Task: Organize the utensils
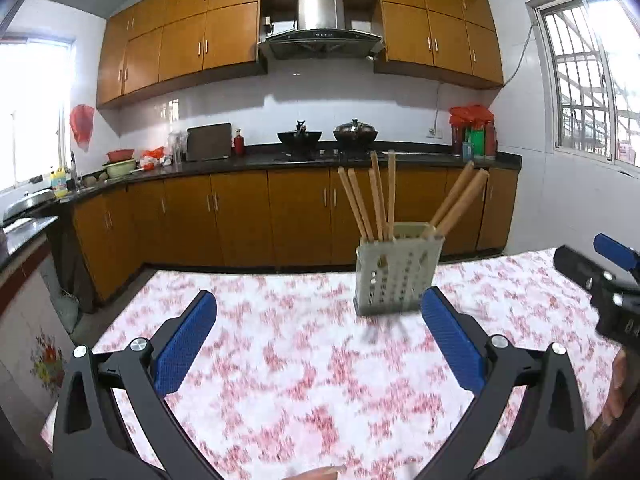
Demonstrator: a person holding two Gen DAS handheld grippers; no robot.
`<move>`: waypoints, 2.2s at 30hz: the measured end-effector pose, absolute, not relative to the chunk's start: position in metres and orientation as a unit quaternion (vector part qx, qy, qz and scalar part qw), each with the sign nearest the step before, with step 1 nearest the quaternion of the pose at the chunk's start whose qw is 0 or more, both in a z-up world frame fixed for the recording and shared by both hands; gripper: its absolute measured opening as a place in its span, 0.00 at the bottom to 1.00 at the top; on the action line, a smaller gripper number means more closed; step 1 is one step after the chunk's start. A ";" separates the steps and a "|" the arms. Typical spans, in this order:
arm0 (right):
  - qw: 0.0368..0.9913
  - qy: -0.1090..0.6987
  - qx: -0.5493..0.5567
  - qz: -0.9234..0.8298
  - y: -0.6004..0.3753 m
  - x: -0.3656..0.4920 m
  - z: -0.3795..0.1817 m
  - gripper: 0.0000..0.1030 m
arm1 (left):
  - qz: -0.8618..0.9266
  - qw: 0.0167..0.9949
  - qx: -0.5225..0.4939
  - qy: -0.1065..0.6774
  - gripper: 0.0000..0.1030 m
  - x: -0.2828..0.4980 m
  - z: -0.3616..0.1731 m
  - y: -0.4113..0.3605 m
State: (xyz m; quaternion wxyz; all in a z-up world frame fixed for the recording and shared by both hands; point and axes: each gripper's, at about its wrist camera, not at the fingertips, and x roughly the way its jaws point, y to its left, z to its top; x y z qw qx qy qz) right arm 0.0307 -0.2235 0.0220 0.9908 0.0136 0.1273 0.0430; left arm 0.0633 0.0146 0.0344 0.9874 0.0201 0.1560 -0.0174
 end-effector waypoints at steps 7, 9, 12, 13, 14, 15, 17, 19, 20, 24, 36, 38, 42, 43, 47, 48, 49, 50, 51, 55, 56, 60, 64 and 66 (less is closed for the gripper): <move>0.989 0.147 0.014 0.031 -0.216 0.015 -0.009 0.96 | -0.003 0.987 0.016 0.161 0.98 0.047 0.005 0.016; 0.988 0.154 0.016 0.026 -0.218 0.016 -0.013 0.96 | -0.003 0.987 0.018 0.162 0.98 0.044 -0.001 0.017; 0.986 0.165 0.021 0.018 -0.221 0.015 -0.021 0.96 | -0.005 0.985 0.023 0.169 0.98 0.043 -0.007 0.017; 0.985 0.168 0.022 0.016 -0.222 0.016 -0.023 0.96 | -0.006 0.985 0.023 0.171 0.98 0.043 -0.009 0.016; 0.985 0.172 0.022 0.016 -0.223 0.017 -0.025 0.96 | -0.006 0.985 0.022 0.174 0.98 0.043 -0.010 0.016; 0.984 0.177 0.023 0.015 -0.223 0.017 -0.028 0.96 | -0.007 0.984 0.022 0.176 0.98 0.044 -0.012 0.015; 0.983 0.183 0.023 0.014 -0.223 0.019 -0.031 0.96 | -0.009 0.983 0.022 0.181 0.98 0.044 -0.015 0.016; 0.982 0.189 0.022 0.014 -0.223 0.019 -0.034 0.96 | -0.010 0.982 0.022 0.185 0.98 0.043 -0.017 0.016; 0.981 0.190 0.023 0.015 -0.223 0.019 -0.034 0.96 | -0.011 0.982 0.022 0.186 0.98 0.043 -0.018 0.015; 0.981 0.193 0.025 0.014 -0.224 0.020 -0.036 0.96 | -0.014 0.981 0.017 0.190 0.98 0.044 -0.018 0.016; 0.980 0.196 0.031 0.012 -0.227 0.021 -0.037 0.96 | -0.018 0.980 0.010 0.198 0.98 0.046 -0.019 0.014; 0.980 0.195 0.030 0.012 -0.226 0.021 -0.036 0.96 | -0.018 0.980 0.009 0.198 0.98 0.046 -0.019 0.013; 0.981 0.191 0.029 0.010 -0.226 0.020 -0.034 0.96 | -0.018 0.980 0.009 0.198 0.98 0.046 -0.019 0.014; 0.981 0.189 0.029 0.010 -0.226 0.020 -0.033 0.96 | -0.018 0.980 0.009 0.198 0.98 0.046 -0.019 0.013; 0.982 0.188 0.030 0.009 -0.227 0.021 -0.031 0.96 | -0.018 0.980 0.009 0.198 0.98 0.046 -0.019 0.013; 0.982 0.188 0.030 0.009 -0.227 0.021 -0.031 0.96 | -0.018 0.980 0.009 0.198 0.98 0.046 -0.019 0.013; 0.982 0.188 0.030 0.010 -0.227 0.021 -0.031 0.96 | -0.018 0.980 0.009 0.199 0.98 0.046 -0.019 0.012; 0.982 0.189 0.030 0.010 -0.227 0.021 -0.031 0.96 | -0.018 0.980 0.009 0.198 0.98 0.046 -0.019 0.013; 0.981 0.189 0.030 0.010 -0.227 0.021 -0.031 0.96 | -0.018 0.980 0.009 0.198 0.98 0.046 -0.019 0.012; 0.981 0.189 0.030 0.010 -0.227 0.021 -0.031 0.96 | -0.018 0.980 0.008 0.199 0.98 0.046 -0.019 0.012; 0.981 0.189 0.030 0.010 -0.227 0.021 -0.031 0.96 | -0.018 0.980 0.008 0.199 0.98 0.046 -0.019 0.013; 0.981 0.190 0.031 0.010 -0.227 0.021 -0.032 0.96 | -0.017 0.980 0.008 0.199 0.98 0.046 -0.019 0.012; 0.981 0.191 0.031 0.011 -0.227 0.021 -0.033 0.96 | -0.017 0.980 0.006 0.200 0.98 0.046 -0.020 0.011; 0.981 0.191 0.032 0.011 -0.227 0.021 -0.033 0.96 | -0.016 0.979 0.005 0.201 0.98 0.046 -0.020 0.010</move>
